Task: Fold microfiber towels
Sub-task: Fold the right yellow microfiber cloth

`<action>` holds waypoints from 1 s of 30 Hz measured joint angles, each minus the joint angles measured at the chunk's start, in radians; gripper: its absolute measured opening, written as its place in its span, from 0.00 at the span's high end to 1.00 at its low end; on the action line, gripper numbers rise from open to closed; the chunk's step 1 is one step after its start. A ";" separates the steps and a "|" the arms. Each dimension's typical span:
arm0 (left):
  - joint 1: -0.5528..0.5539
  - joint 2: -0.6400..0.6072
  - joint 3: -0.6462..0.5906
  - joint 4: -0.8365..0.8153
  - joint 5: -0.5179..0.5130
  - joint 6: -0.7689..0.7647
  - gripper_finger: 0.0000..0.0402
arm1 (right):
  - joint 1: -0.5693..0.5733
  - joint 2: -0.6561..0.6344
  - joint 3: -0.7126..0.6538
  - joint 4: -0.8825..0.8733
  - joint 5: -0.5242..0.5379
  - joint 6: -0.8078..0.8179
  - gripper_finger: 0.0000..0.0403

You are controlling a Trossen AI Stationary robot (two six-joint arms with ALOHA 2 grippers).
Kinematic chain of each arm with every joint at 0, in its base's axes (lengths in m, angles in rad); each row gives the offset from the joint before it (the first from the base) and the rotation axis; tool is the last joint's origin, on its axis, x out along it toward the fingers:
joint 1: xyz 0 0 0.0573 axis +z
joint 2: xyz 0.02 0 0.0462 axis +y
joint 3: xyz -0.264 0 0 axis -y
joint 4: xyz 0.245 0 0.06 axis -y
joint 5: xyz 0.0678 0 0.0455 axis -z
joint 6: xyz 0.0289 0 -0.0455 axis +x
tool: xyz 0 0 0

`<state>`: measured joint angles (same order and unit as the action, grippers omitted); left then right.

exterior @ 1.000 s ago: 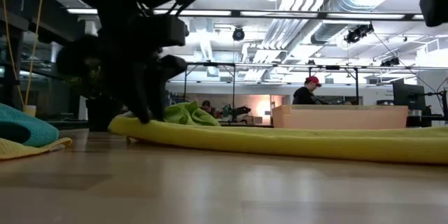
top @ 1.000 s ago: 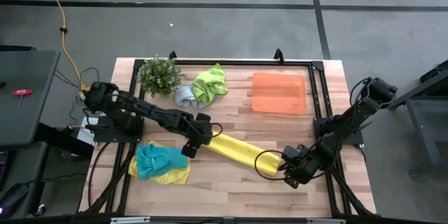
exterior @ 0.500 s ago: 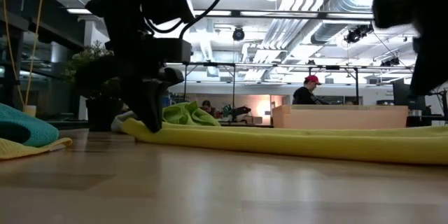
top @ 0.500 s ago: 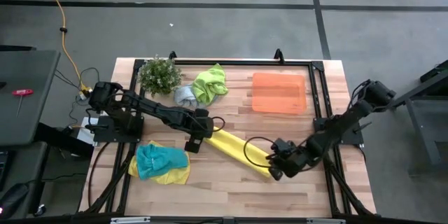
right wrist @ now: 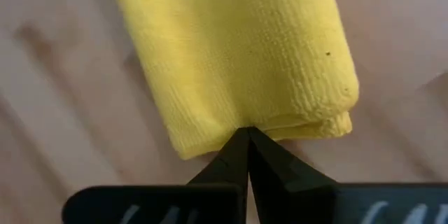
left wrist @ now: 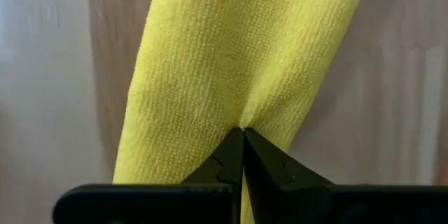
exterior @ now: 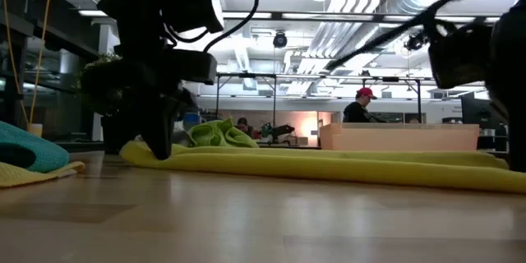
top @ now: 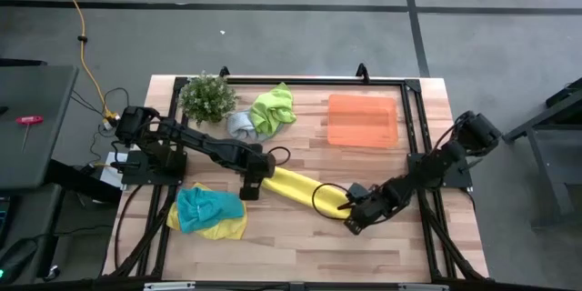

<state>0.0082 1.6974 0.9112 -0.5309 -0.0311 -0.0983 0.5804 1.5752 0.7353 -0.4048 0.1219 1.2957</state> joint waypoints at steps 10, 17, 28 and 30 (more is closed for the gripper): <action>-0.091 0.000 0.000 0.071 -0.004 -0.340 1.00 | -0.168 -0.013 0.002 -0.107 -0.007 -0.267 1.00; -0.131 -0.001 0.000 0.074 -0.031 -0.406 1.00 | -0.240 -0.020 0.005 -0.210 -0.048 -0.427 1.00; -0.125 -0.002 0.000 0.025 -0.105 -0.344 1.00 | -0.247 -0.112 -0.001 -0.366 -0.052 -0.451 1.00; -0.125 -0.002 0.000 0.025 -0.105 -0.343 1.00 | -0.246 -0.143 0.001 -0.399 -0.052 -0.446 1.00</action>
<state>-0.1173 1.6958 0.9112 -0.5056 -0.1356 -0.4412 0.3340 1.4325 0.7364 -0.8035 0.0700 0.8501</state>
